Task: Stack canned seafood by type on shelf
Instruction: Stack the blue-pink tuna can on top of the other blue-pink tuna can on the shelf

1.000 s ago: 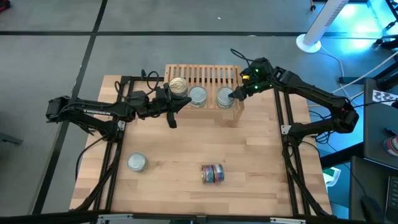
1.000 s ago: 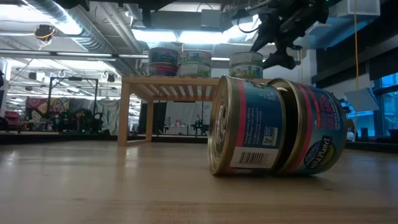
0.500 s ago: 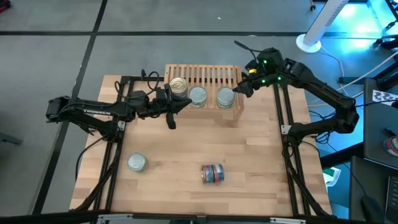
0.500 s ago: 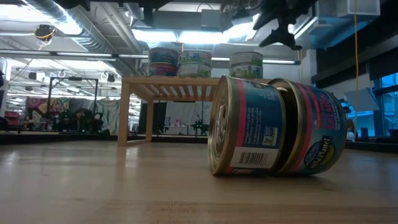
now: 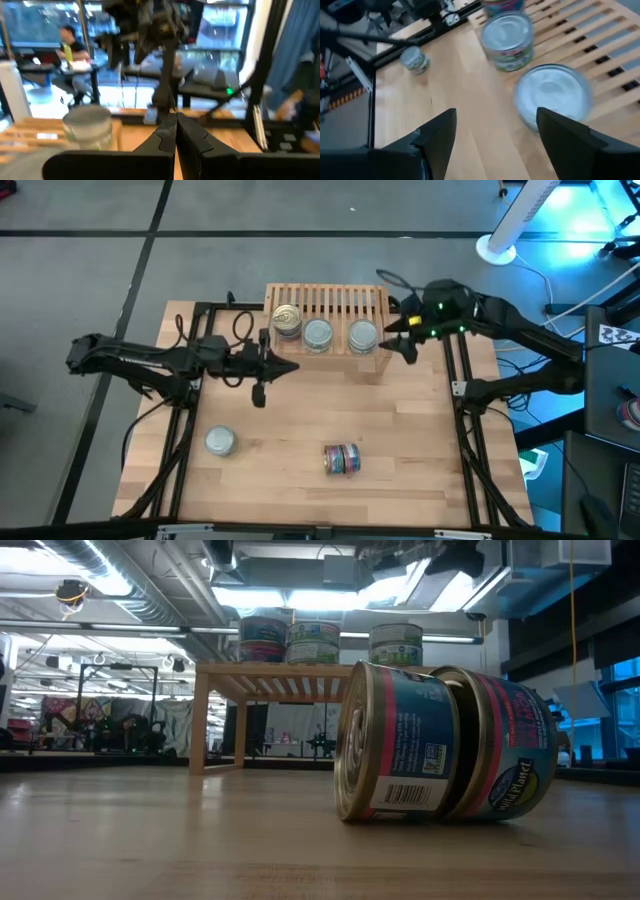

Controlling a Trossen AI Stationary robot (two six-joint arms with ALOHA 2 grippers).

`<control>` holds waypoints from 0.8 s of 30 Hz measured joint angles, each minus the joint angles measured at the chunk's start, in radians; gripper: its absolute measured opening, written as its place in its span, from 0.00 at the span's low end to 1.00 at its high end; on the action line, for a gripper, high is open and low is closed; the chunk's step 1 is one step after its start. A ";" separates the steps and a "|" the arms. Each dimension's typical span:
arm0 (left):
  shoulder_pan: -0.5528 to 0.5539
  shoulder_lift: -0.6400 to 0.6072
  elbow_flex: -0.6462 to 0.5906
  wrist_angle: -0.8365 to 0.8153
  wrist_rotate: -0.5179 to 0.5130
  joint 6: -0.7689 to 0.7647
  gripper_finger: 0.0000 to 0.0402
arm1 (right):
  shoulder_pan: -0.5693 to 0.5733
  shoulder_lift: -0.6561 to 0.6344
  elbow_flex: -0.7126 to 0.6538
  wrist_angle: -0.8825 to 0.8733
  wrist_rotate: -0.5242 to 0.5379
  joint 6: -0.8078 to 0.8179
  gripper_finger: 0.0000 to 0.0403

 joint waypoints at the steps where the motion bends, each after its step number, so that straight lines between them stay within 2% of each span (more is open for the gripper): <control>1: -0.011 -0.008 0.000 -0.033 -0.001 -0.001 0.01 | 0.032 0.000 0.000 0.000 0.021 0.000 0.68; 10: -0.093 -0.022 0.000 -0.214 -0.002 -0.101 0.01 | 0.320 0.041 -0.004 0.002 0.197 0.033 0.68; 20: -0.175 0.044 0.000 -0.208 -0.001 -0.162 0.01 | 0.573 0.155 -0.004 -0.001 0.371 0.321 0.68; 24: -0.191 0.065 0.000 -0.207 0.000 -0.161 0.01 | 0.651 0.237 -0.004 -0.002 0.387 0.467 0.68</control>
